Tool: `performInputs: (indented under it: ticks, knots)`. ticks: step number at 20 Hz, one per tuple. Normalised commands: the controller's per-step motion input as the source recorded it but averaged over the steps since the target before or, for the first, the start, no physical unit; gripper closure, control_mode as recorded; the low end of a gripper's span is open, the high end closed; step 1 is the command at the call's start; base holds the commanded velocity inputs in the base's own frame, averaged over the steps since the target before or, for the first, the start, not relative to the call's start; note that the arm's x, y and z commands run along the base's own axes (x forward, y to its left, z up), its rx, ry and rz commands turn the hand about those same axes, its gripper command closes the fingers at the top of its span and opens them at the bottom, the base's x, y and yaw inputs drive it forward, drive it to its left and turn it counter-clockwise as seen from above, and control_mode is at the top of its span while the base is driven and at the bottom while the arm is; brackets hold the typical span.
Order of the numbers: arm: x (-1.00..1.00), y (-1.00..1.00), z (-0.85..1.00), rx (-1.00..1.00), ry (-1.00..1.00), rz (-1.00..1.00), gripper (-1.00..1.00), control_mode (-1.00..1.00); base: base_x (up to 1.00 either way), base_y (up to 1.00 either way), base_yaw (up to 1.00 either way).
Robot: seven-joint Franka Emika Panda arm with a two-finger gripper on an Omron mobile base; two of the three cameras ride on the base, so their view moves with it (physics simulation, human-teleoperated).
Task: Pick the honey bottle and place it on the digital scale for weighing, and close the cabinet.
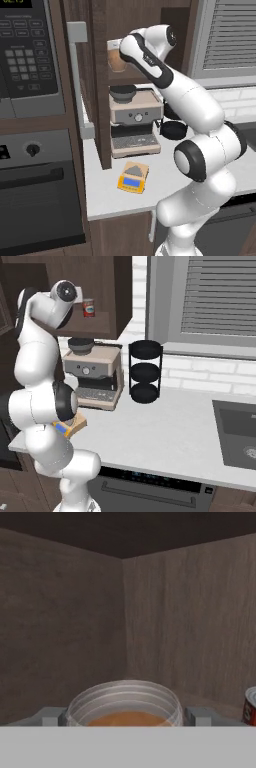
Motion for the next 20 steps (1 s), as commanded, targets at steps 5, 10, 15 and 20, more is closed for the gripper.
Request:
performInputs:
  ticks: [5, 10, 15, 20]
  knots:
    - [-0.12, 0.01, -0.11, 0.0, 0.0, 0.0, 1.0, -1.0, 0.0, 0.0, 0.0]
    - [-0.76, 0.0, -0.01, 0.03, -0.15, 0.0, 1.0, -1.0, 0.0, 0.0, 0.0]
    - [-1.0, 0.0, 0.0, 0.01, -0.19, 0.0, 1.0, -1.0, 0.0, 0.0, 0.0]
    - [-0.95, 0.01, 0.0, 0.0, -0.14, 0.0, 1.0, -1.0, 0.0, 0.0, 0.0]
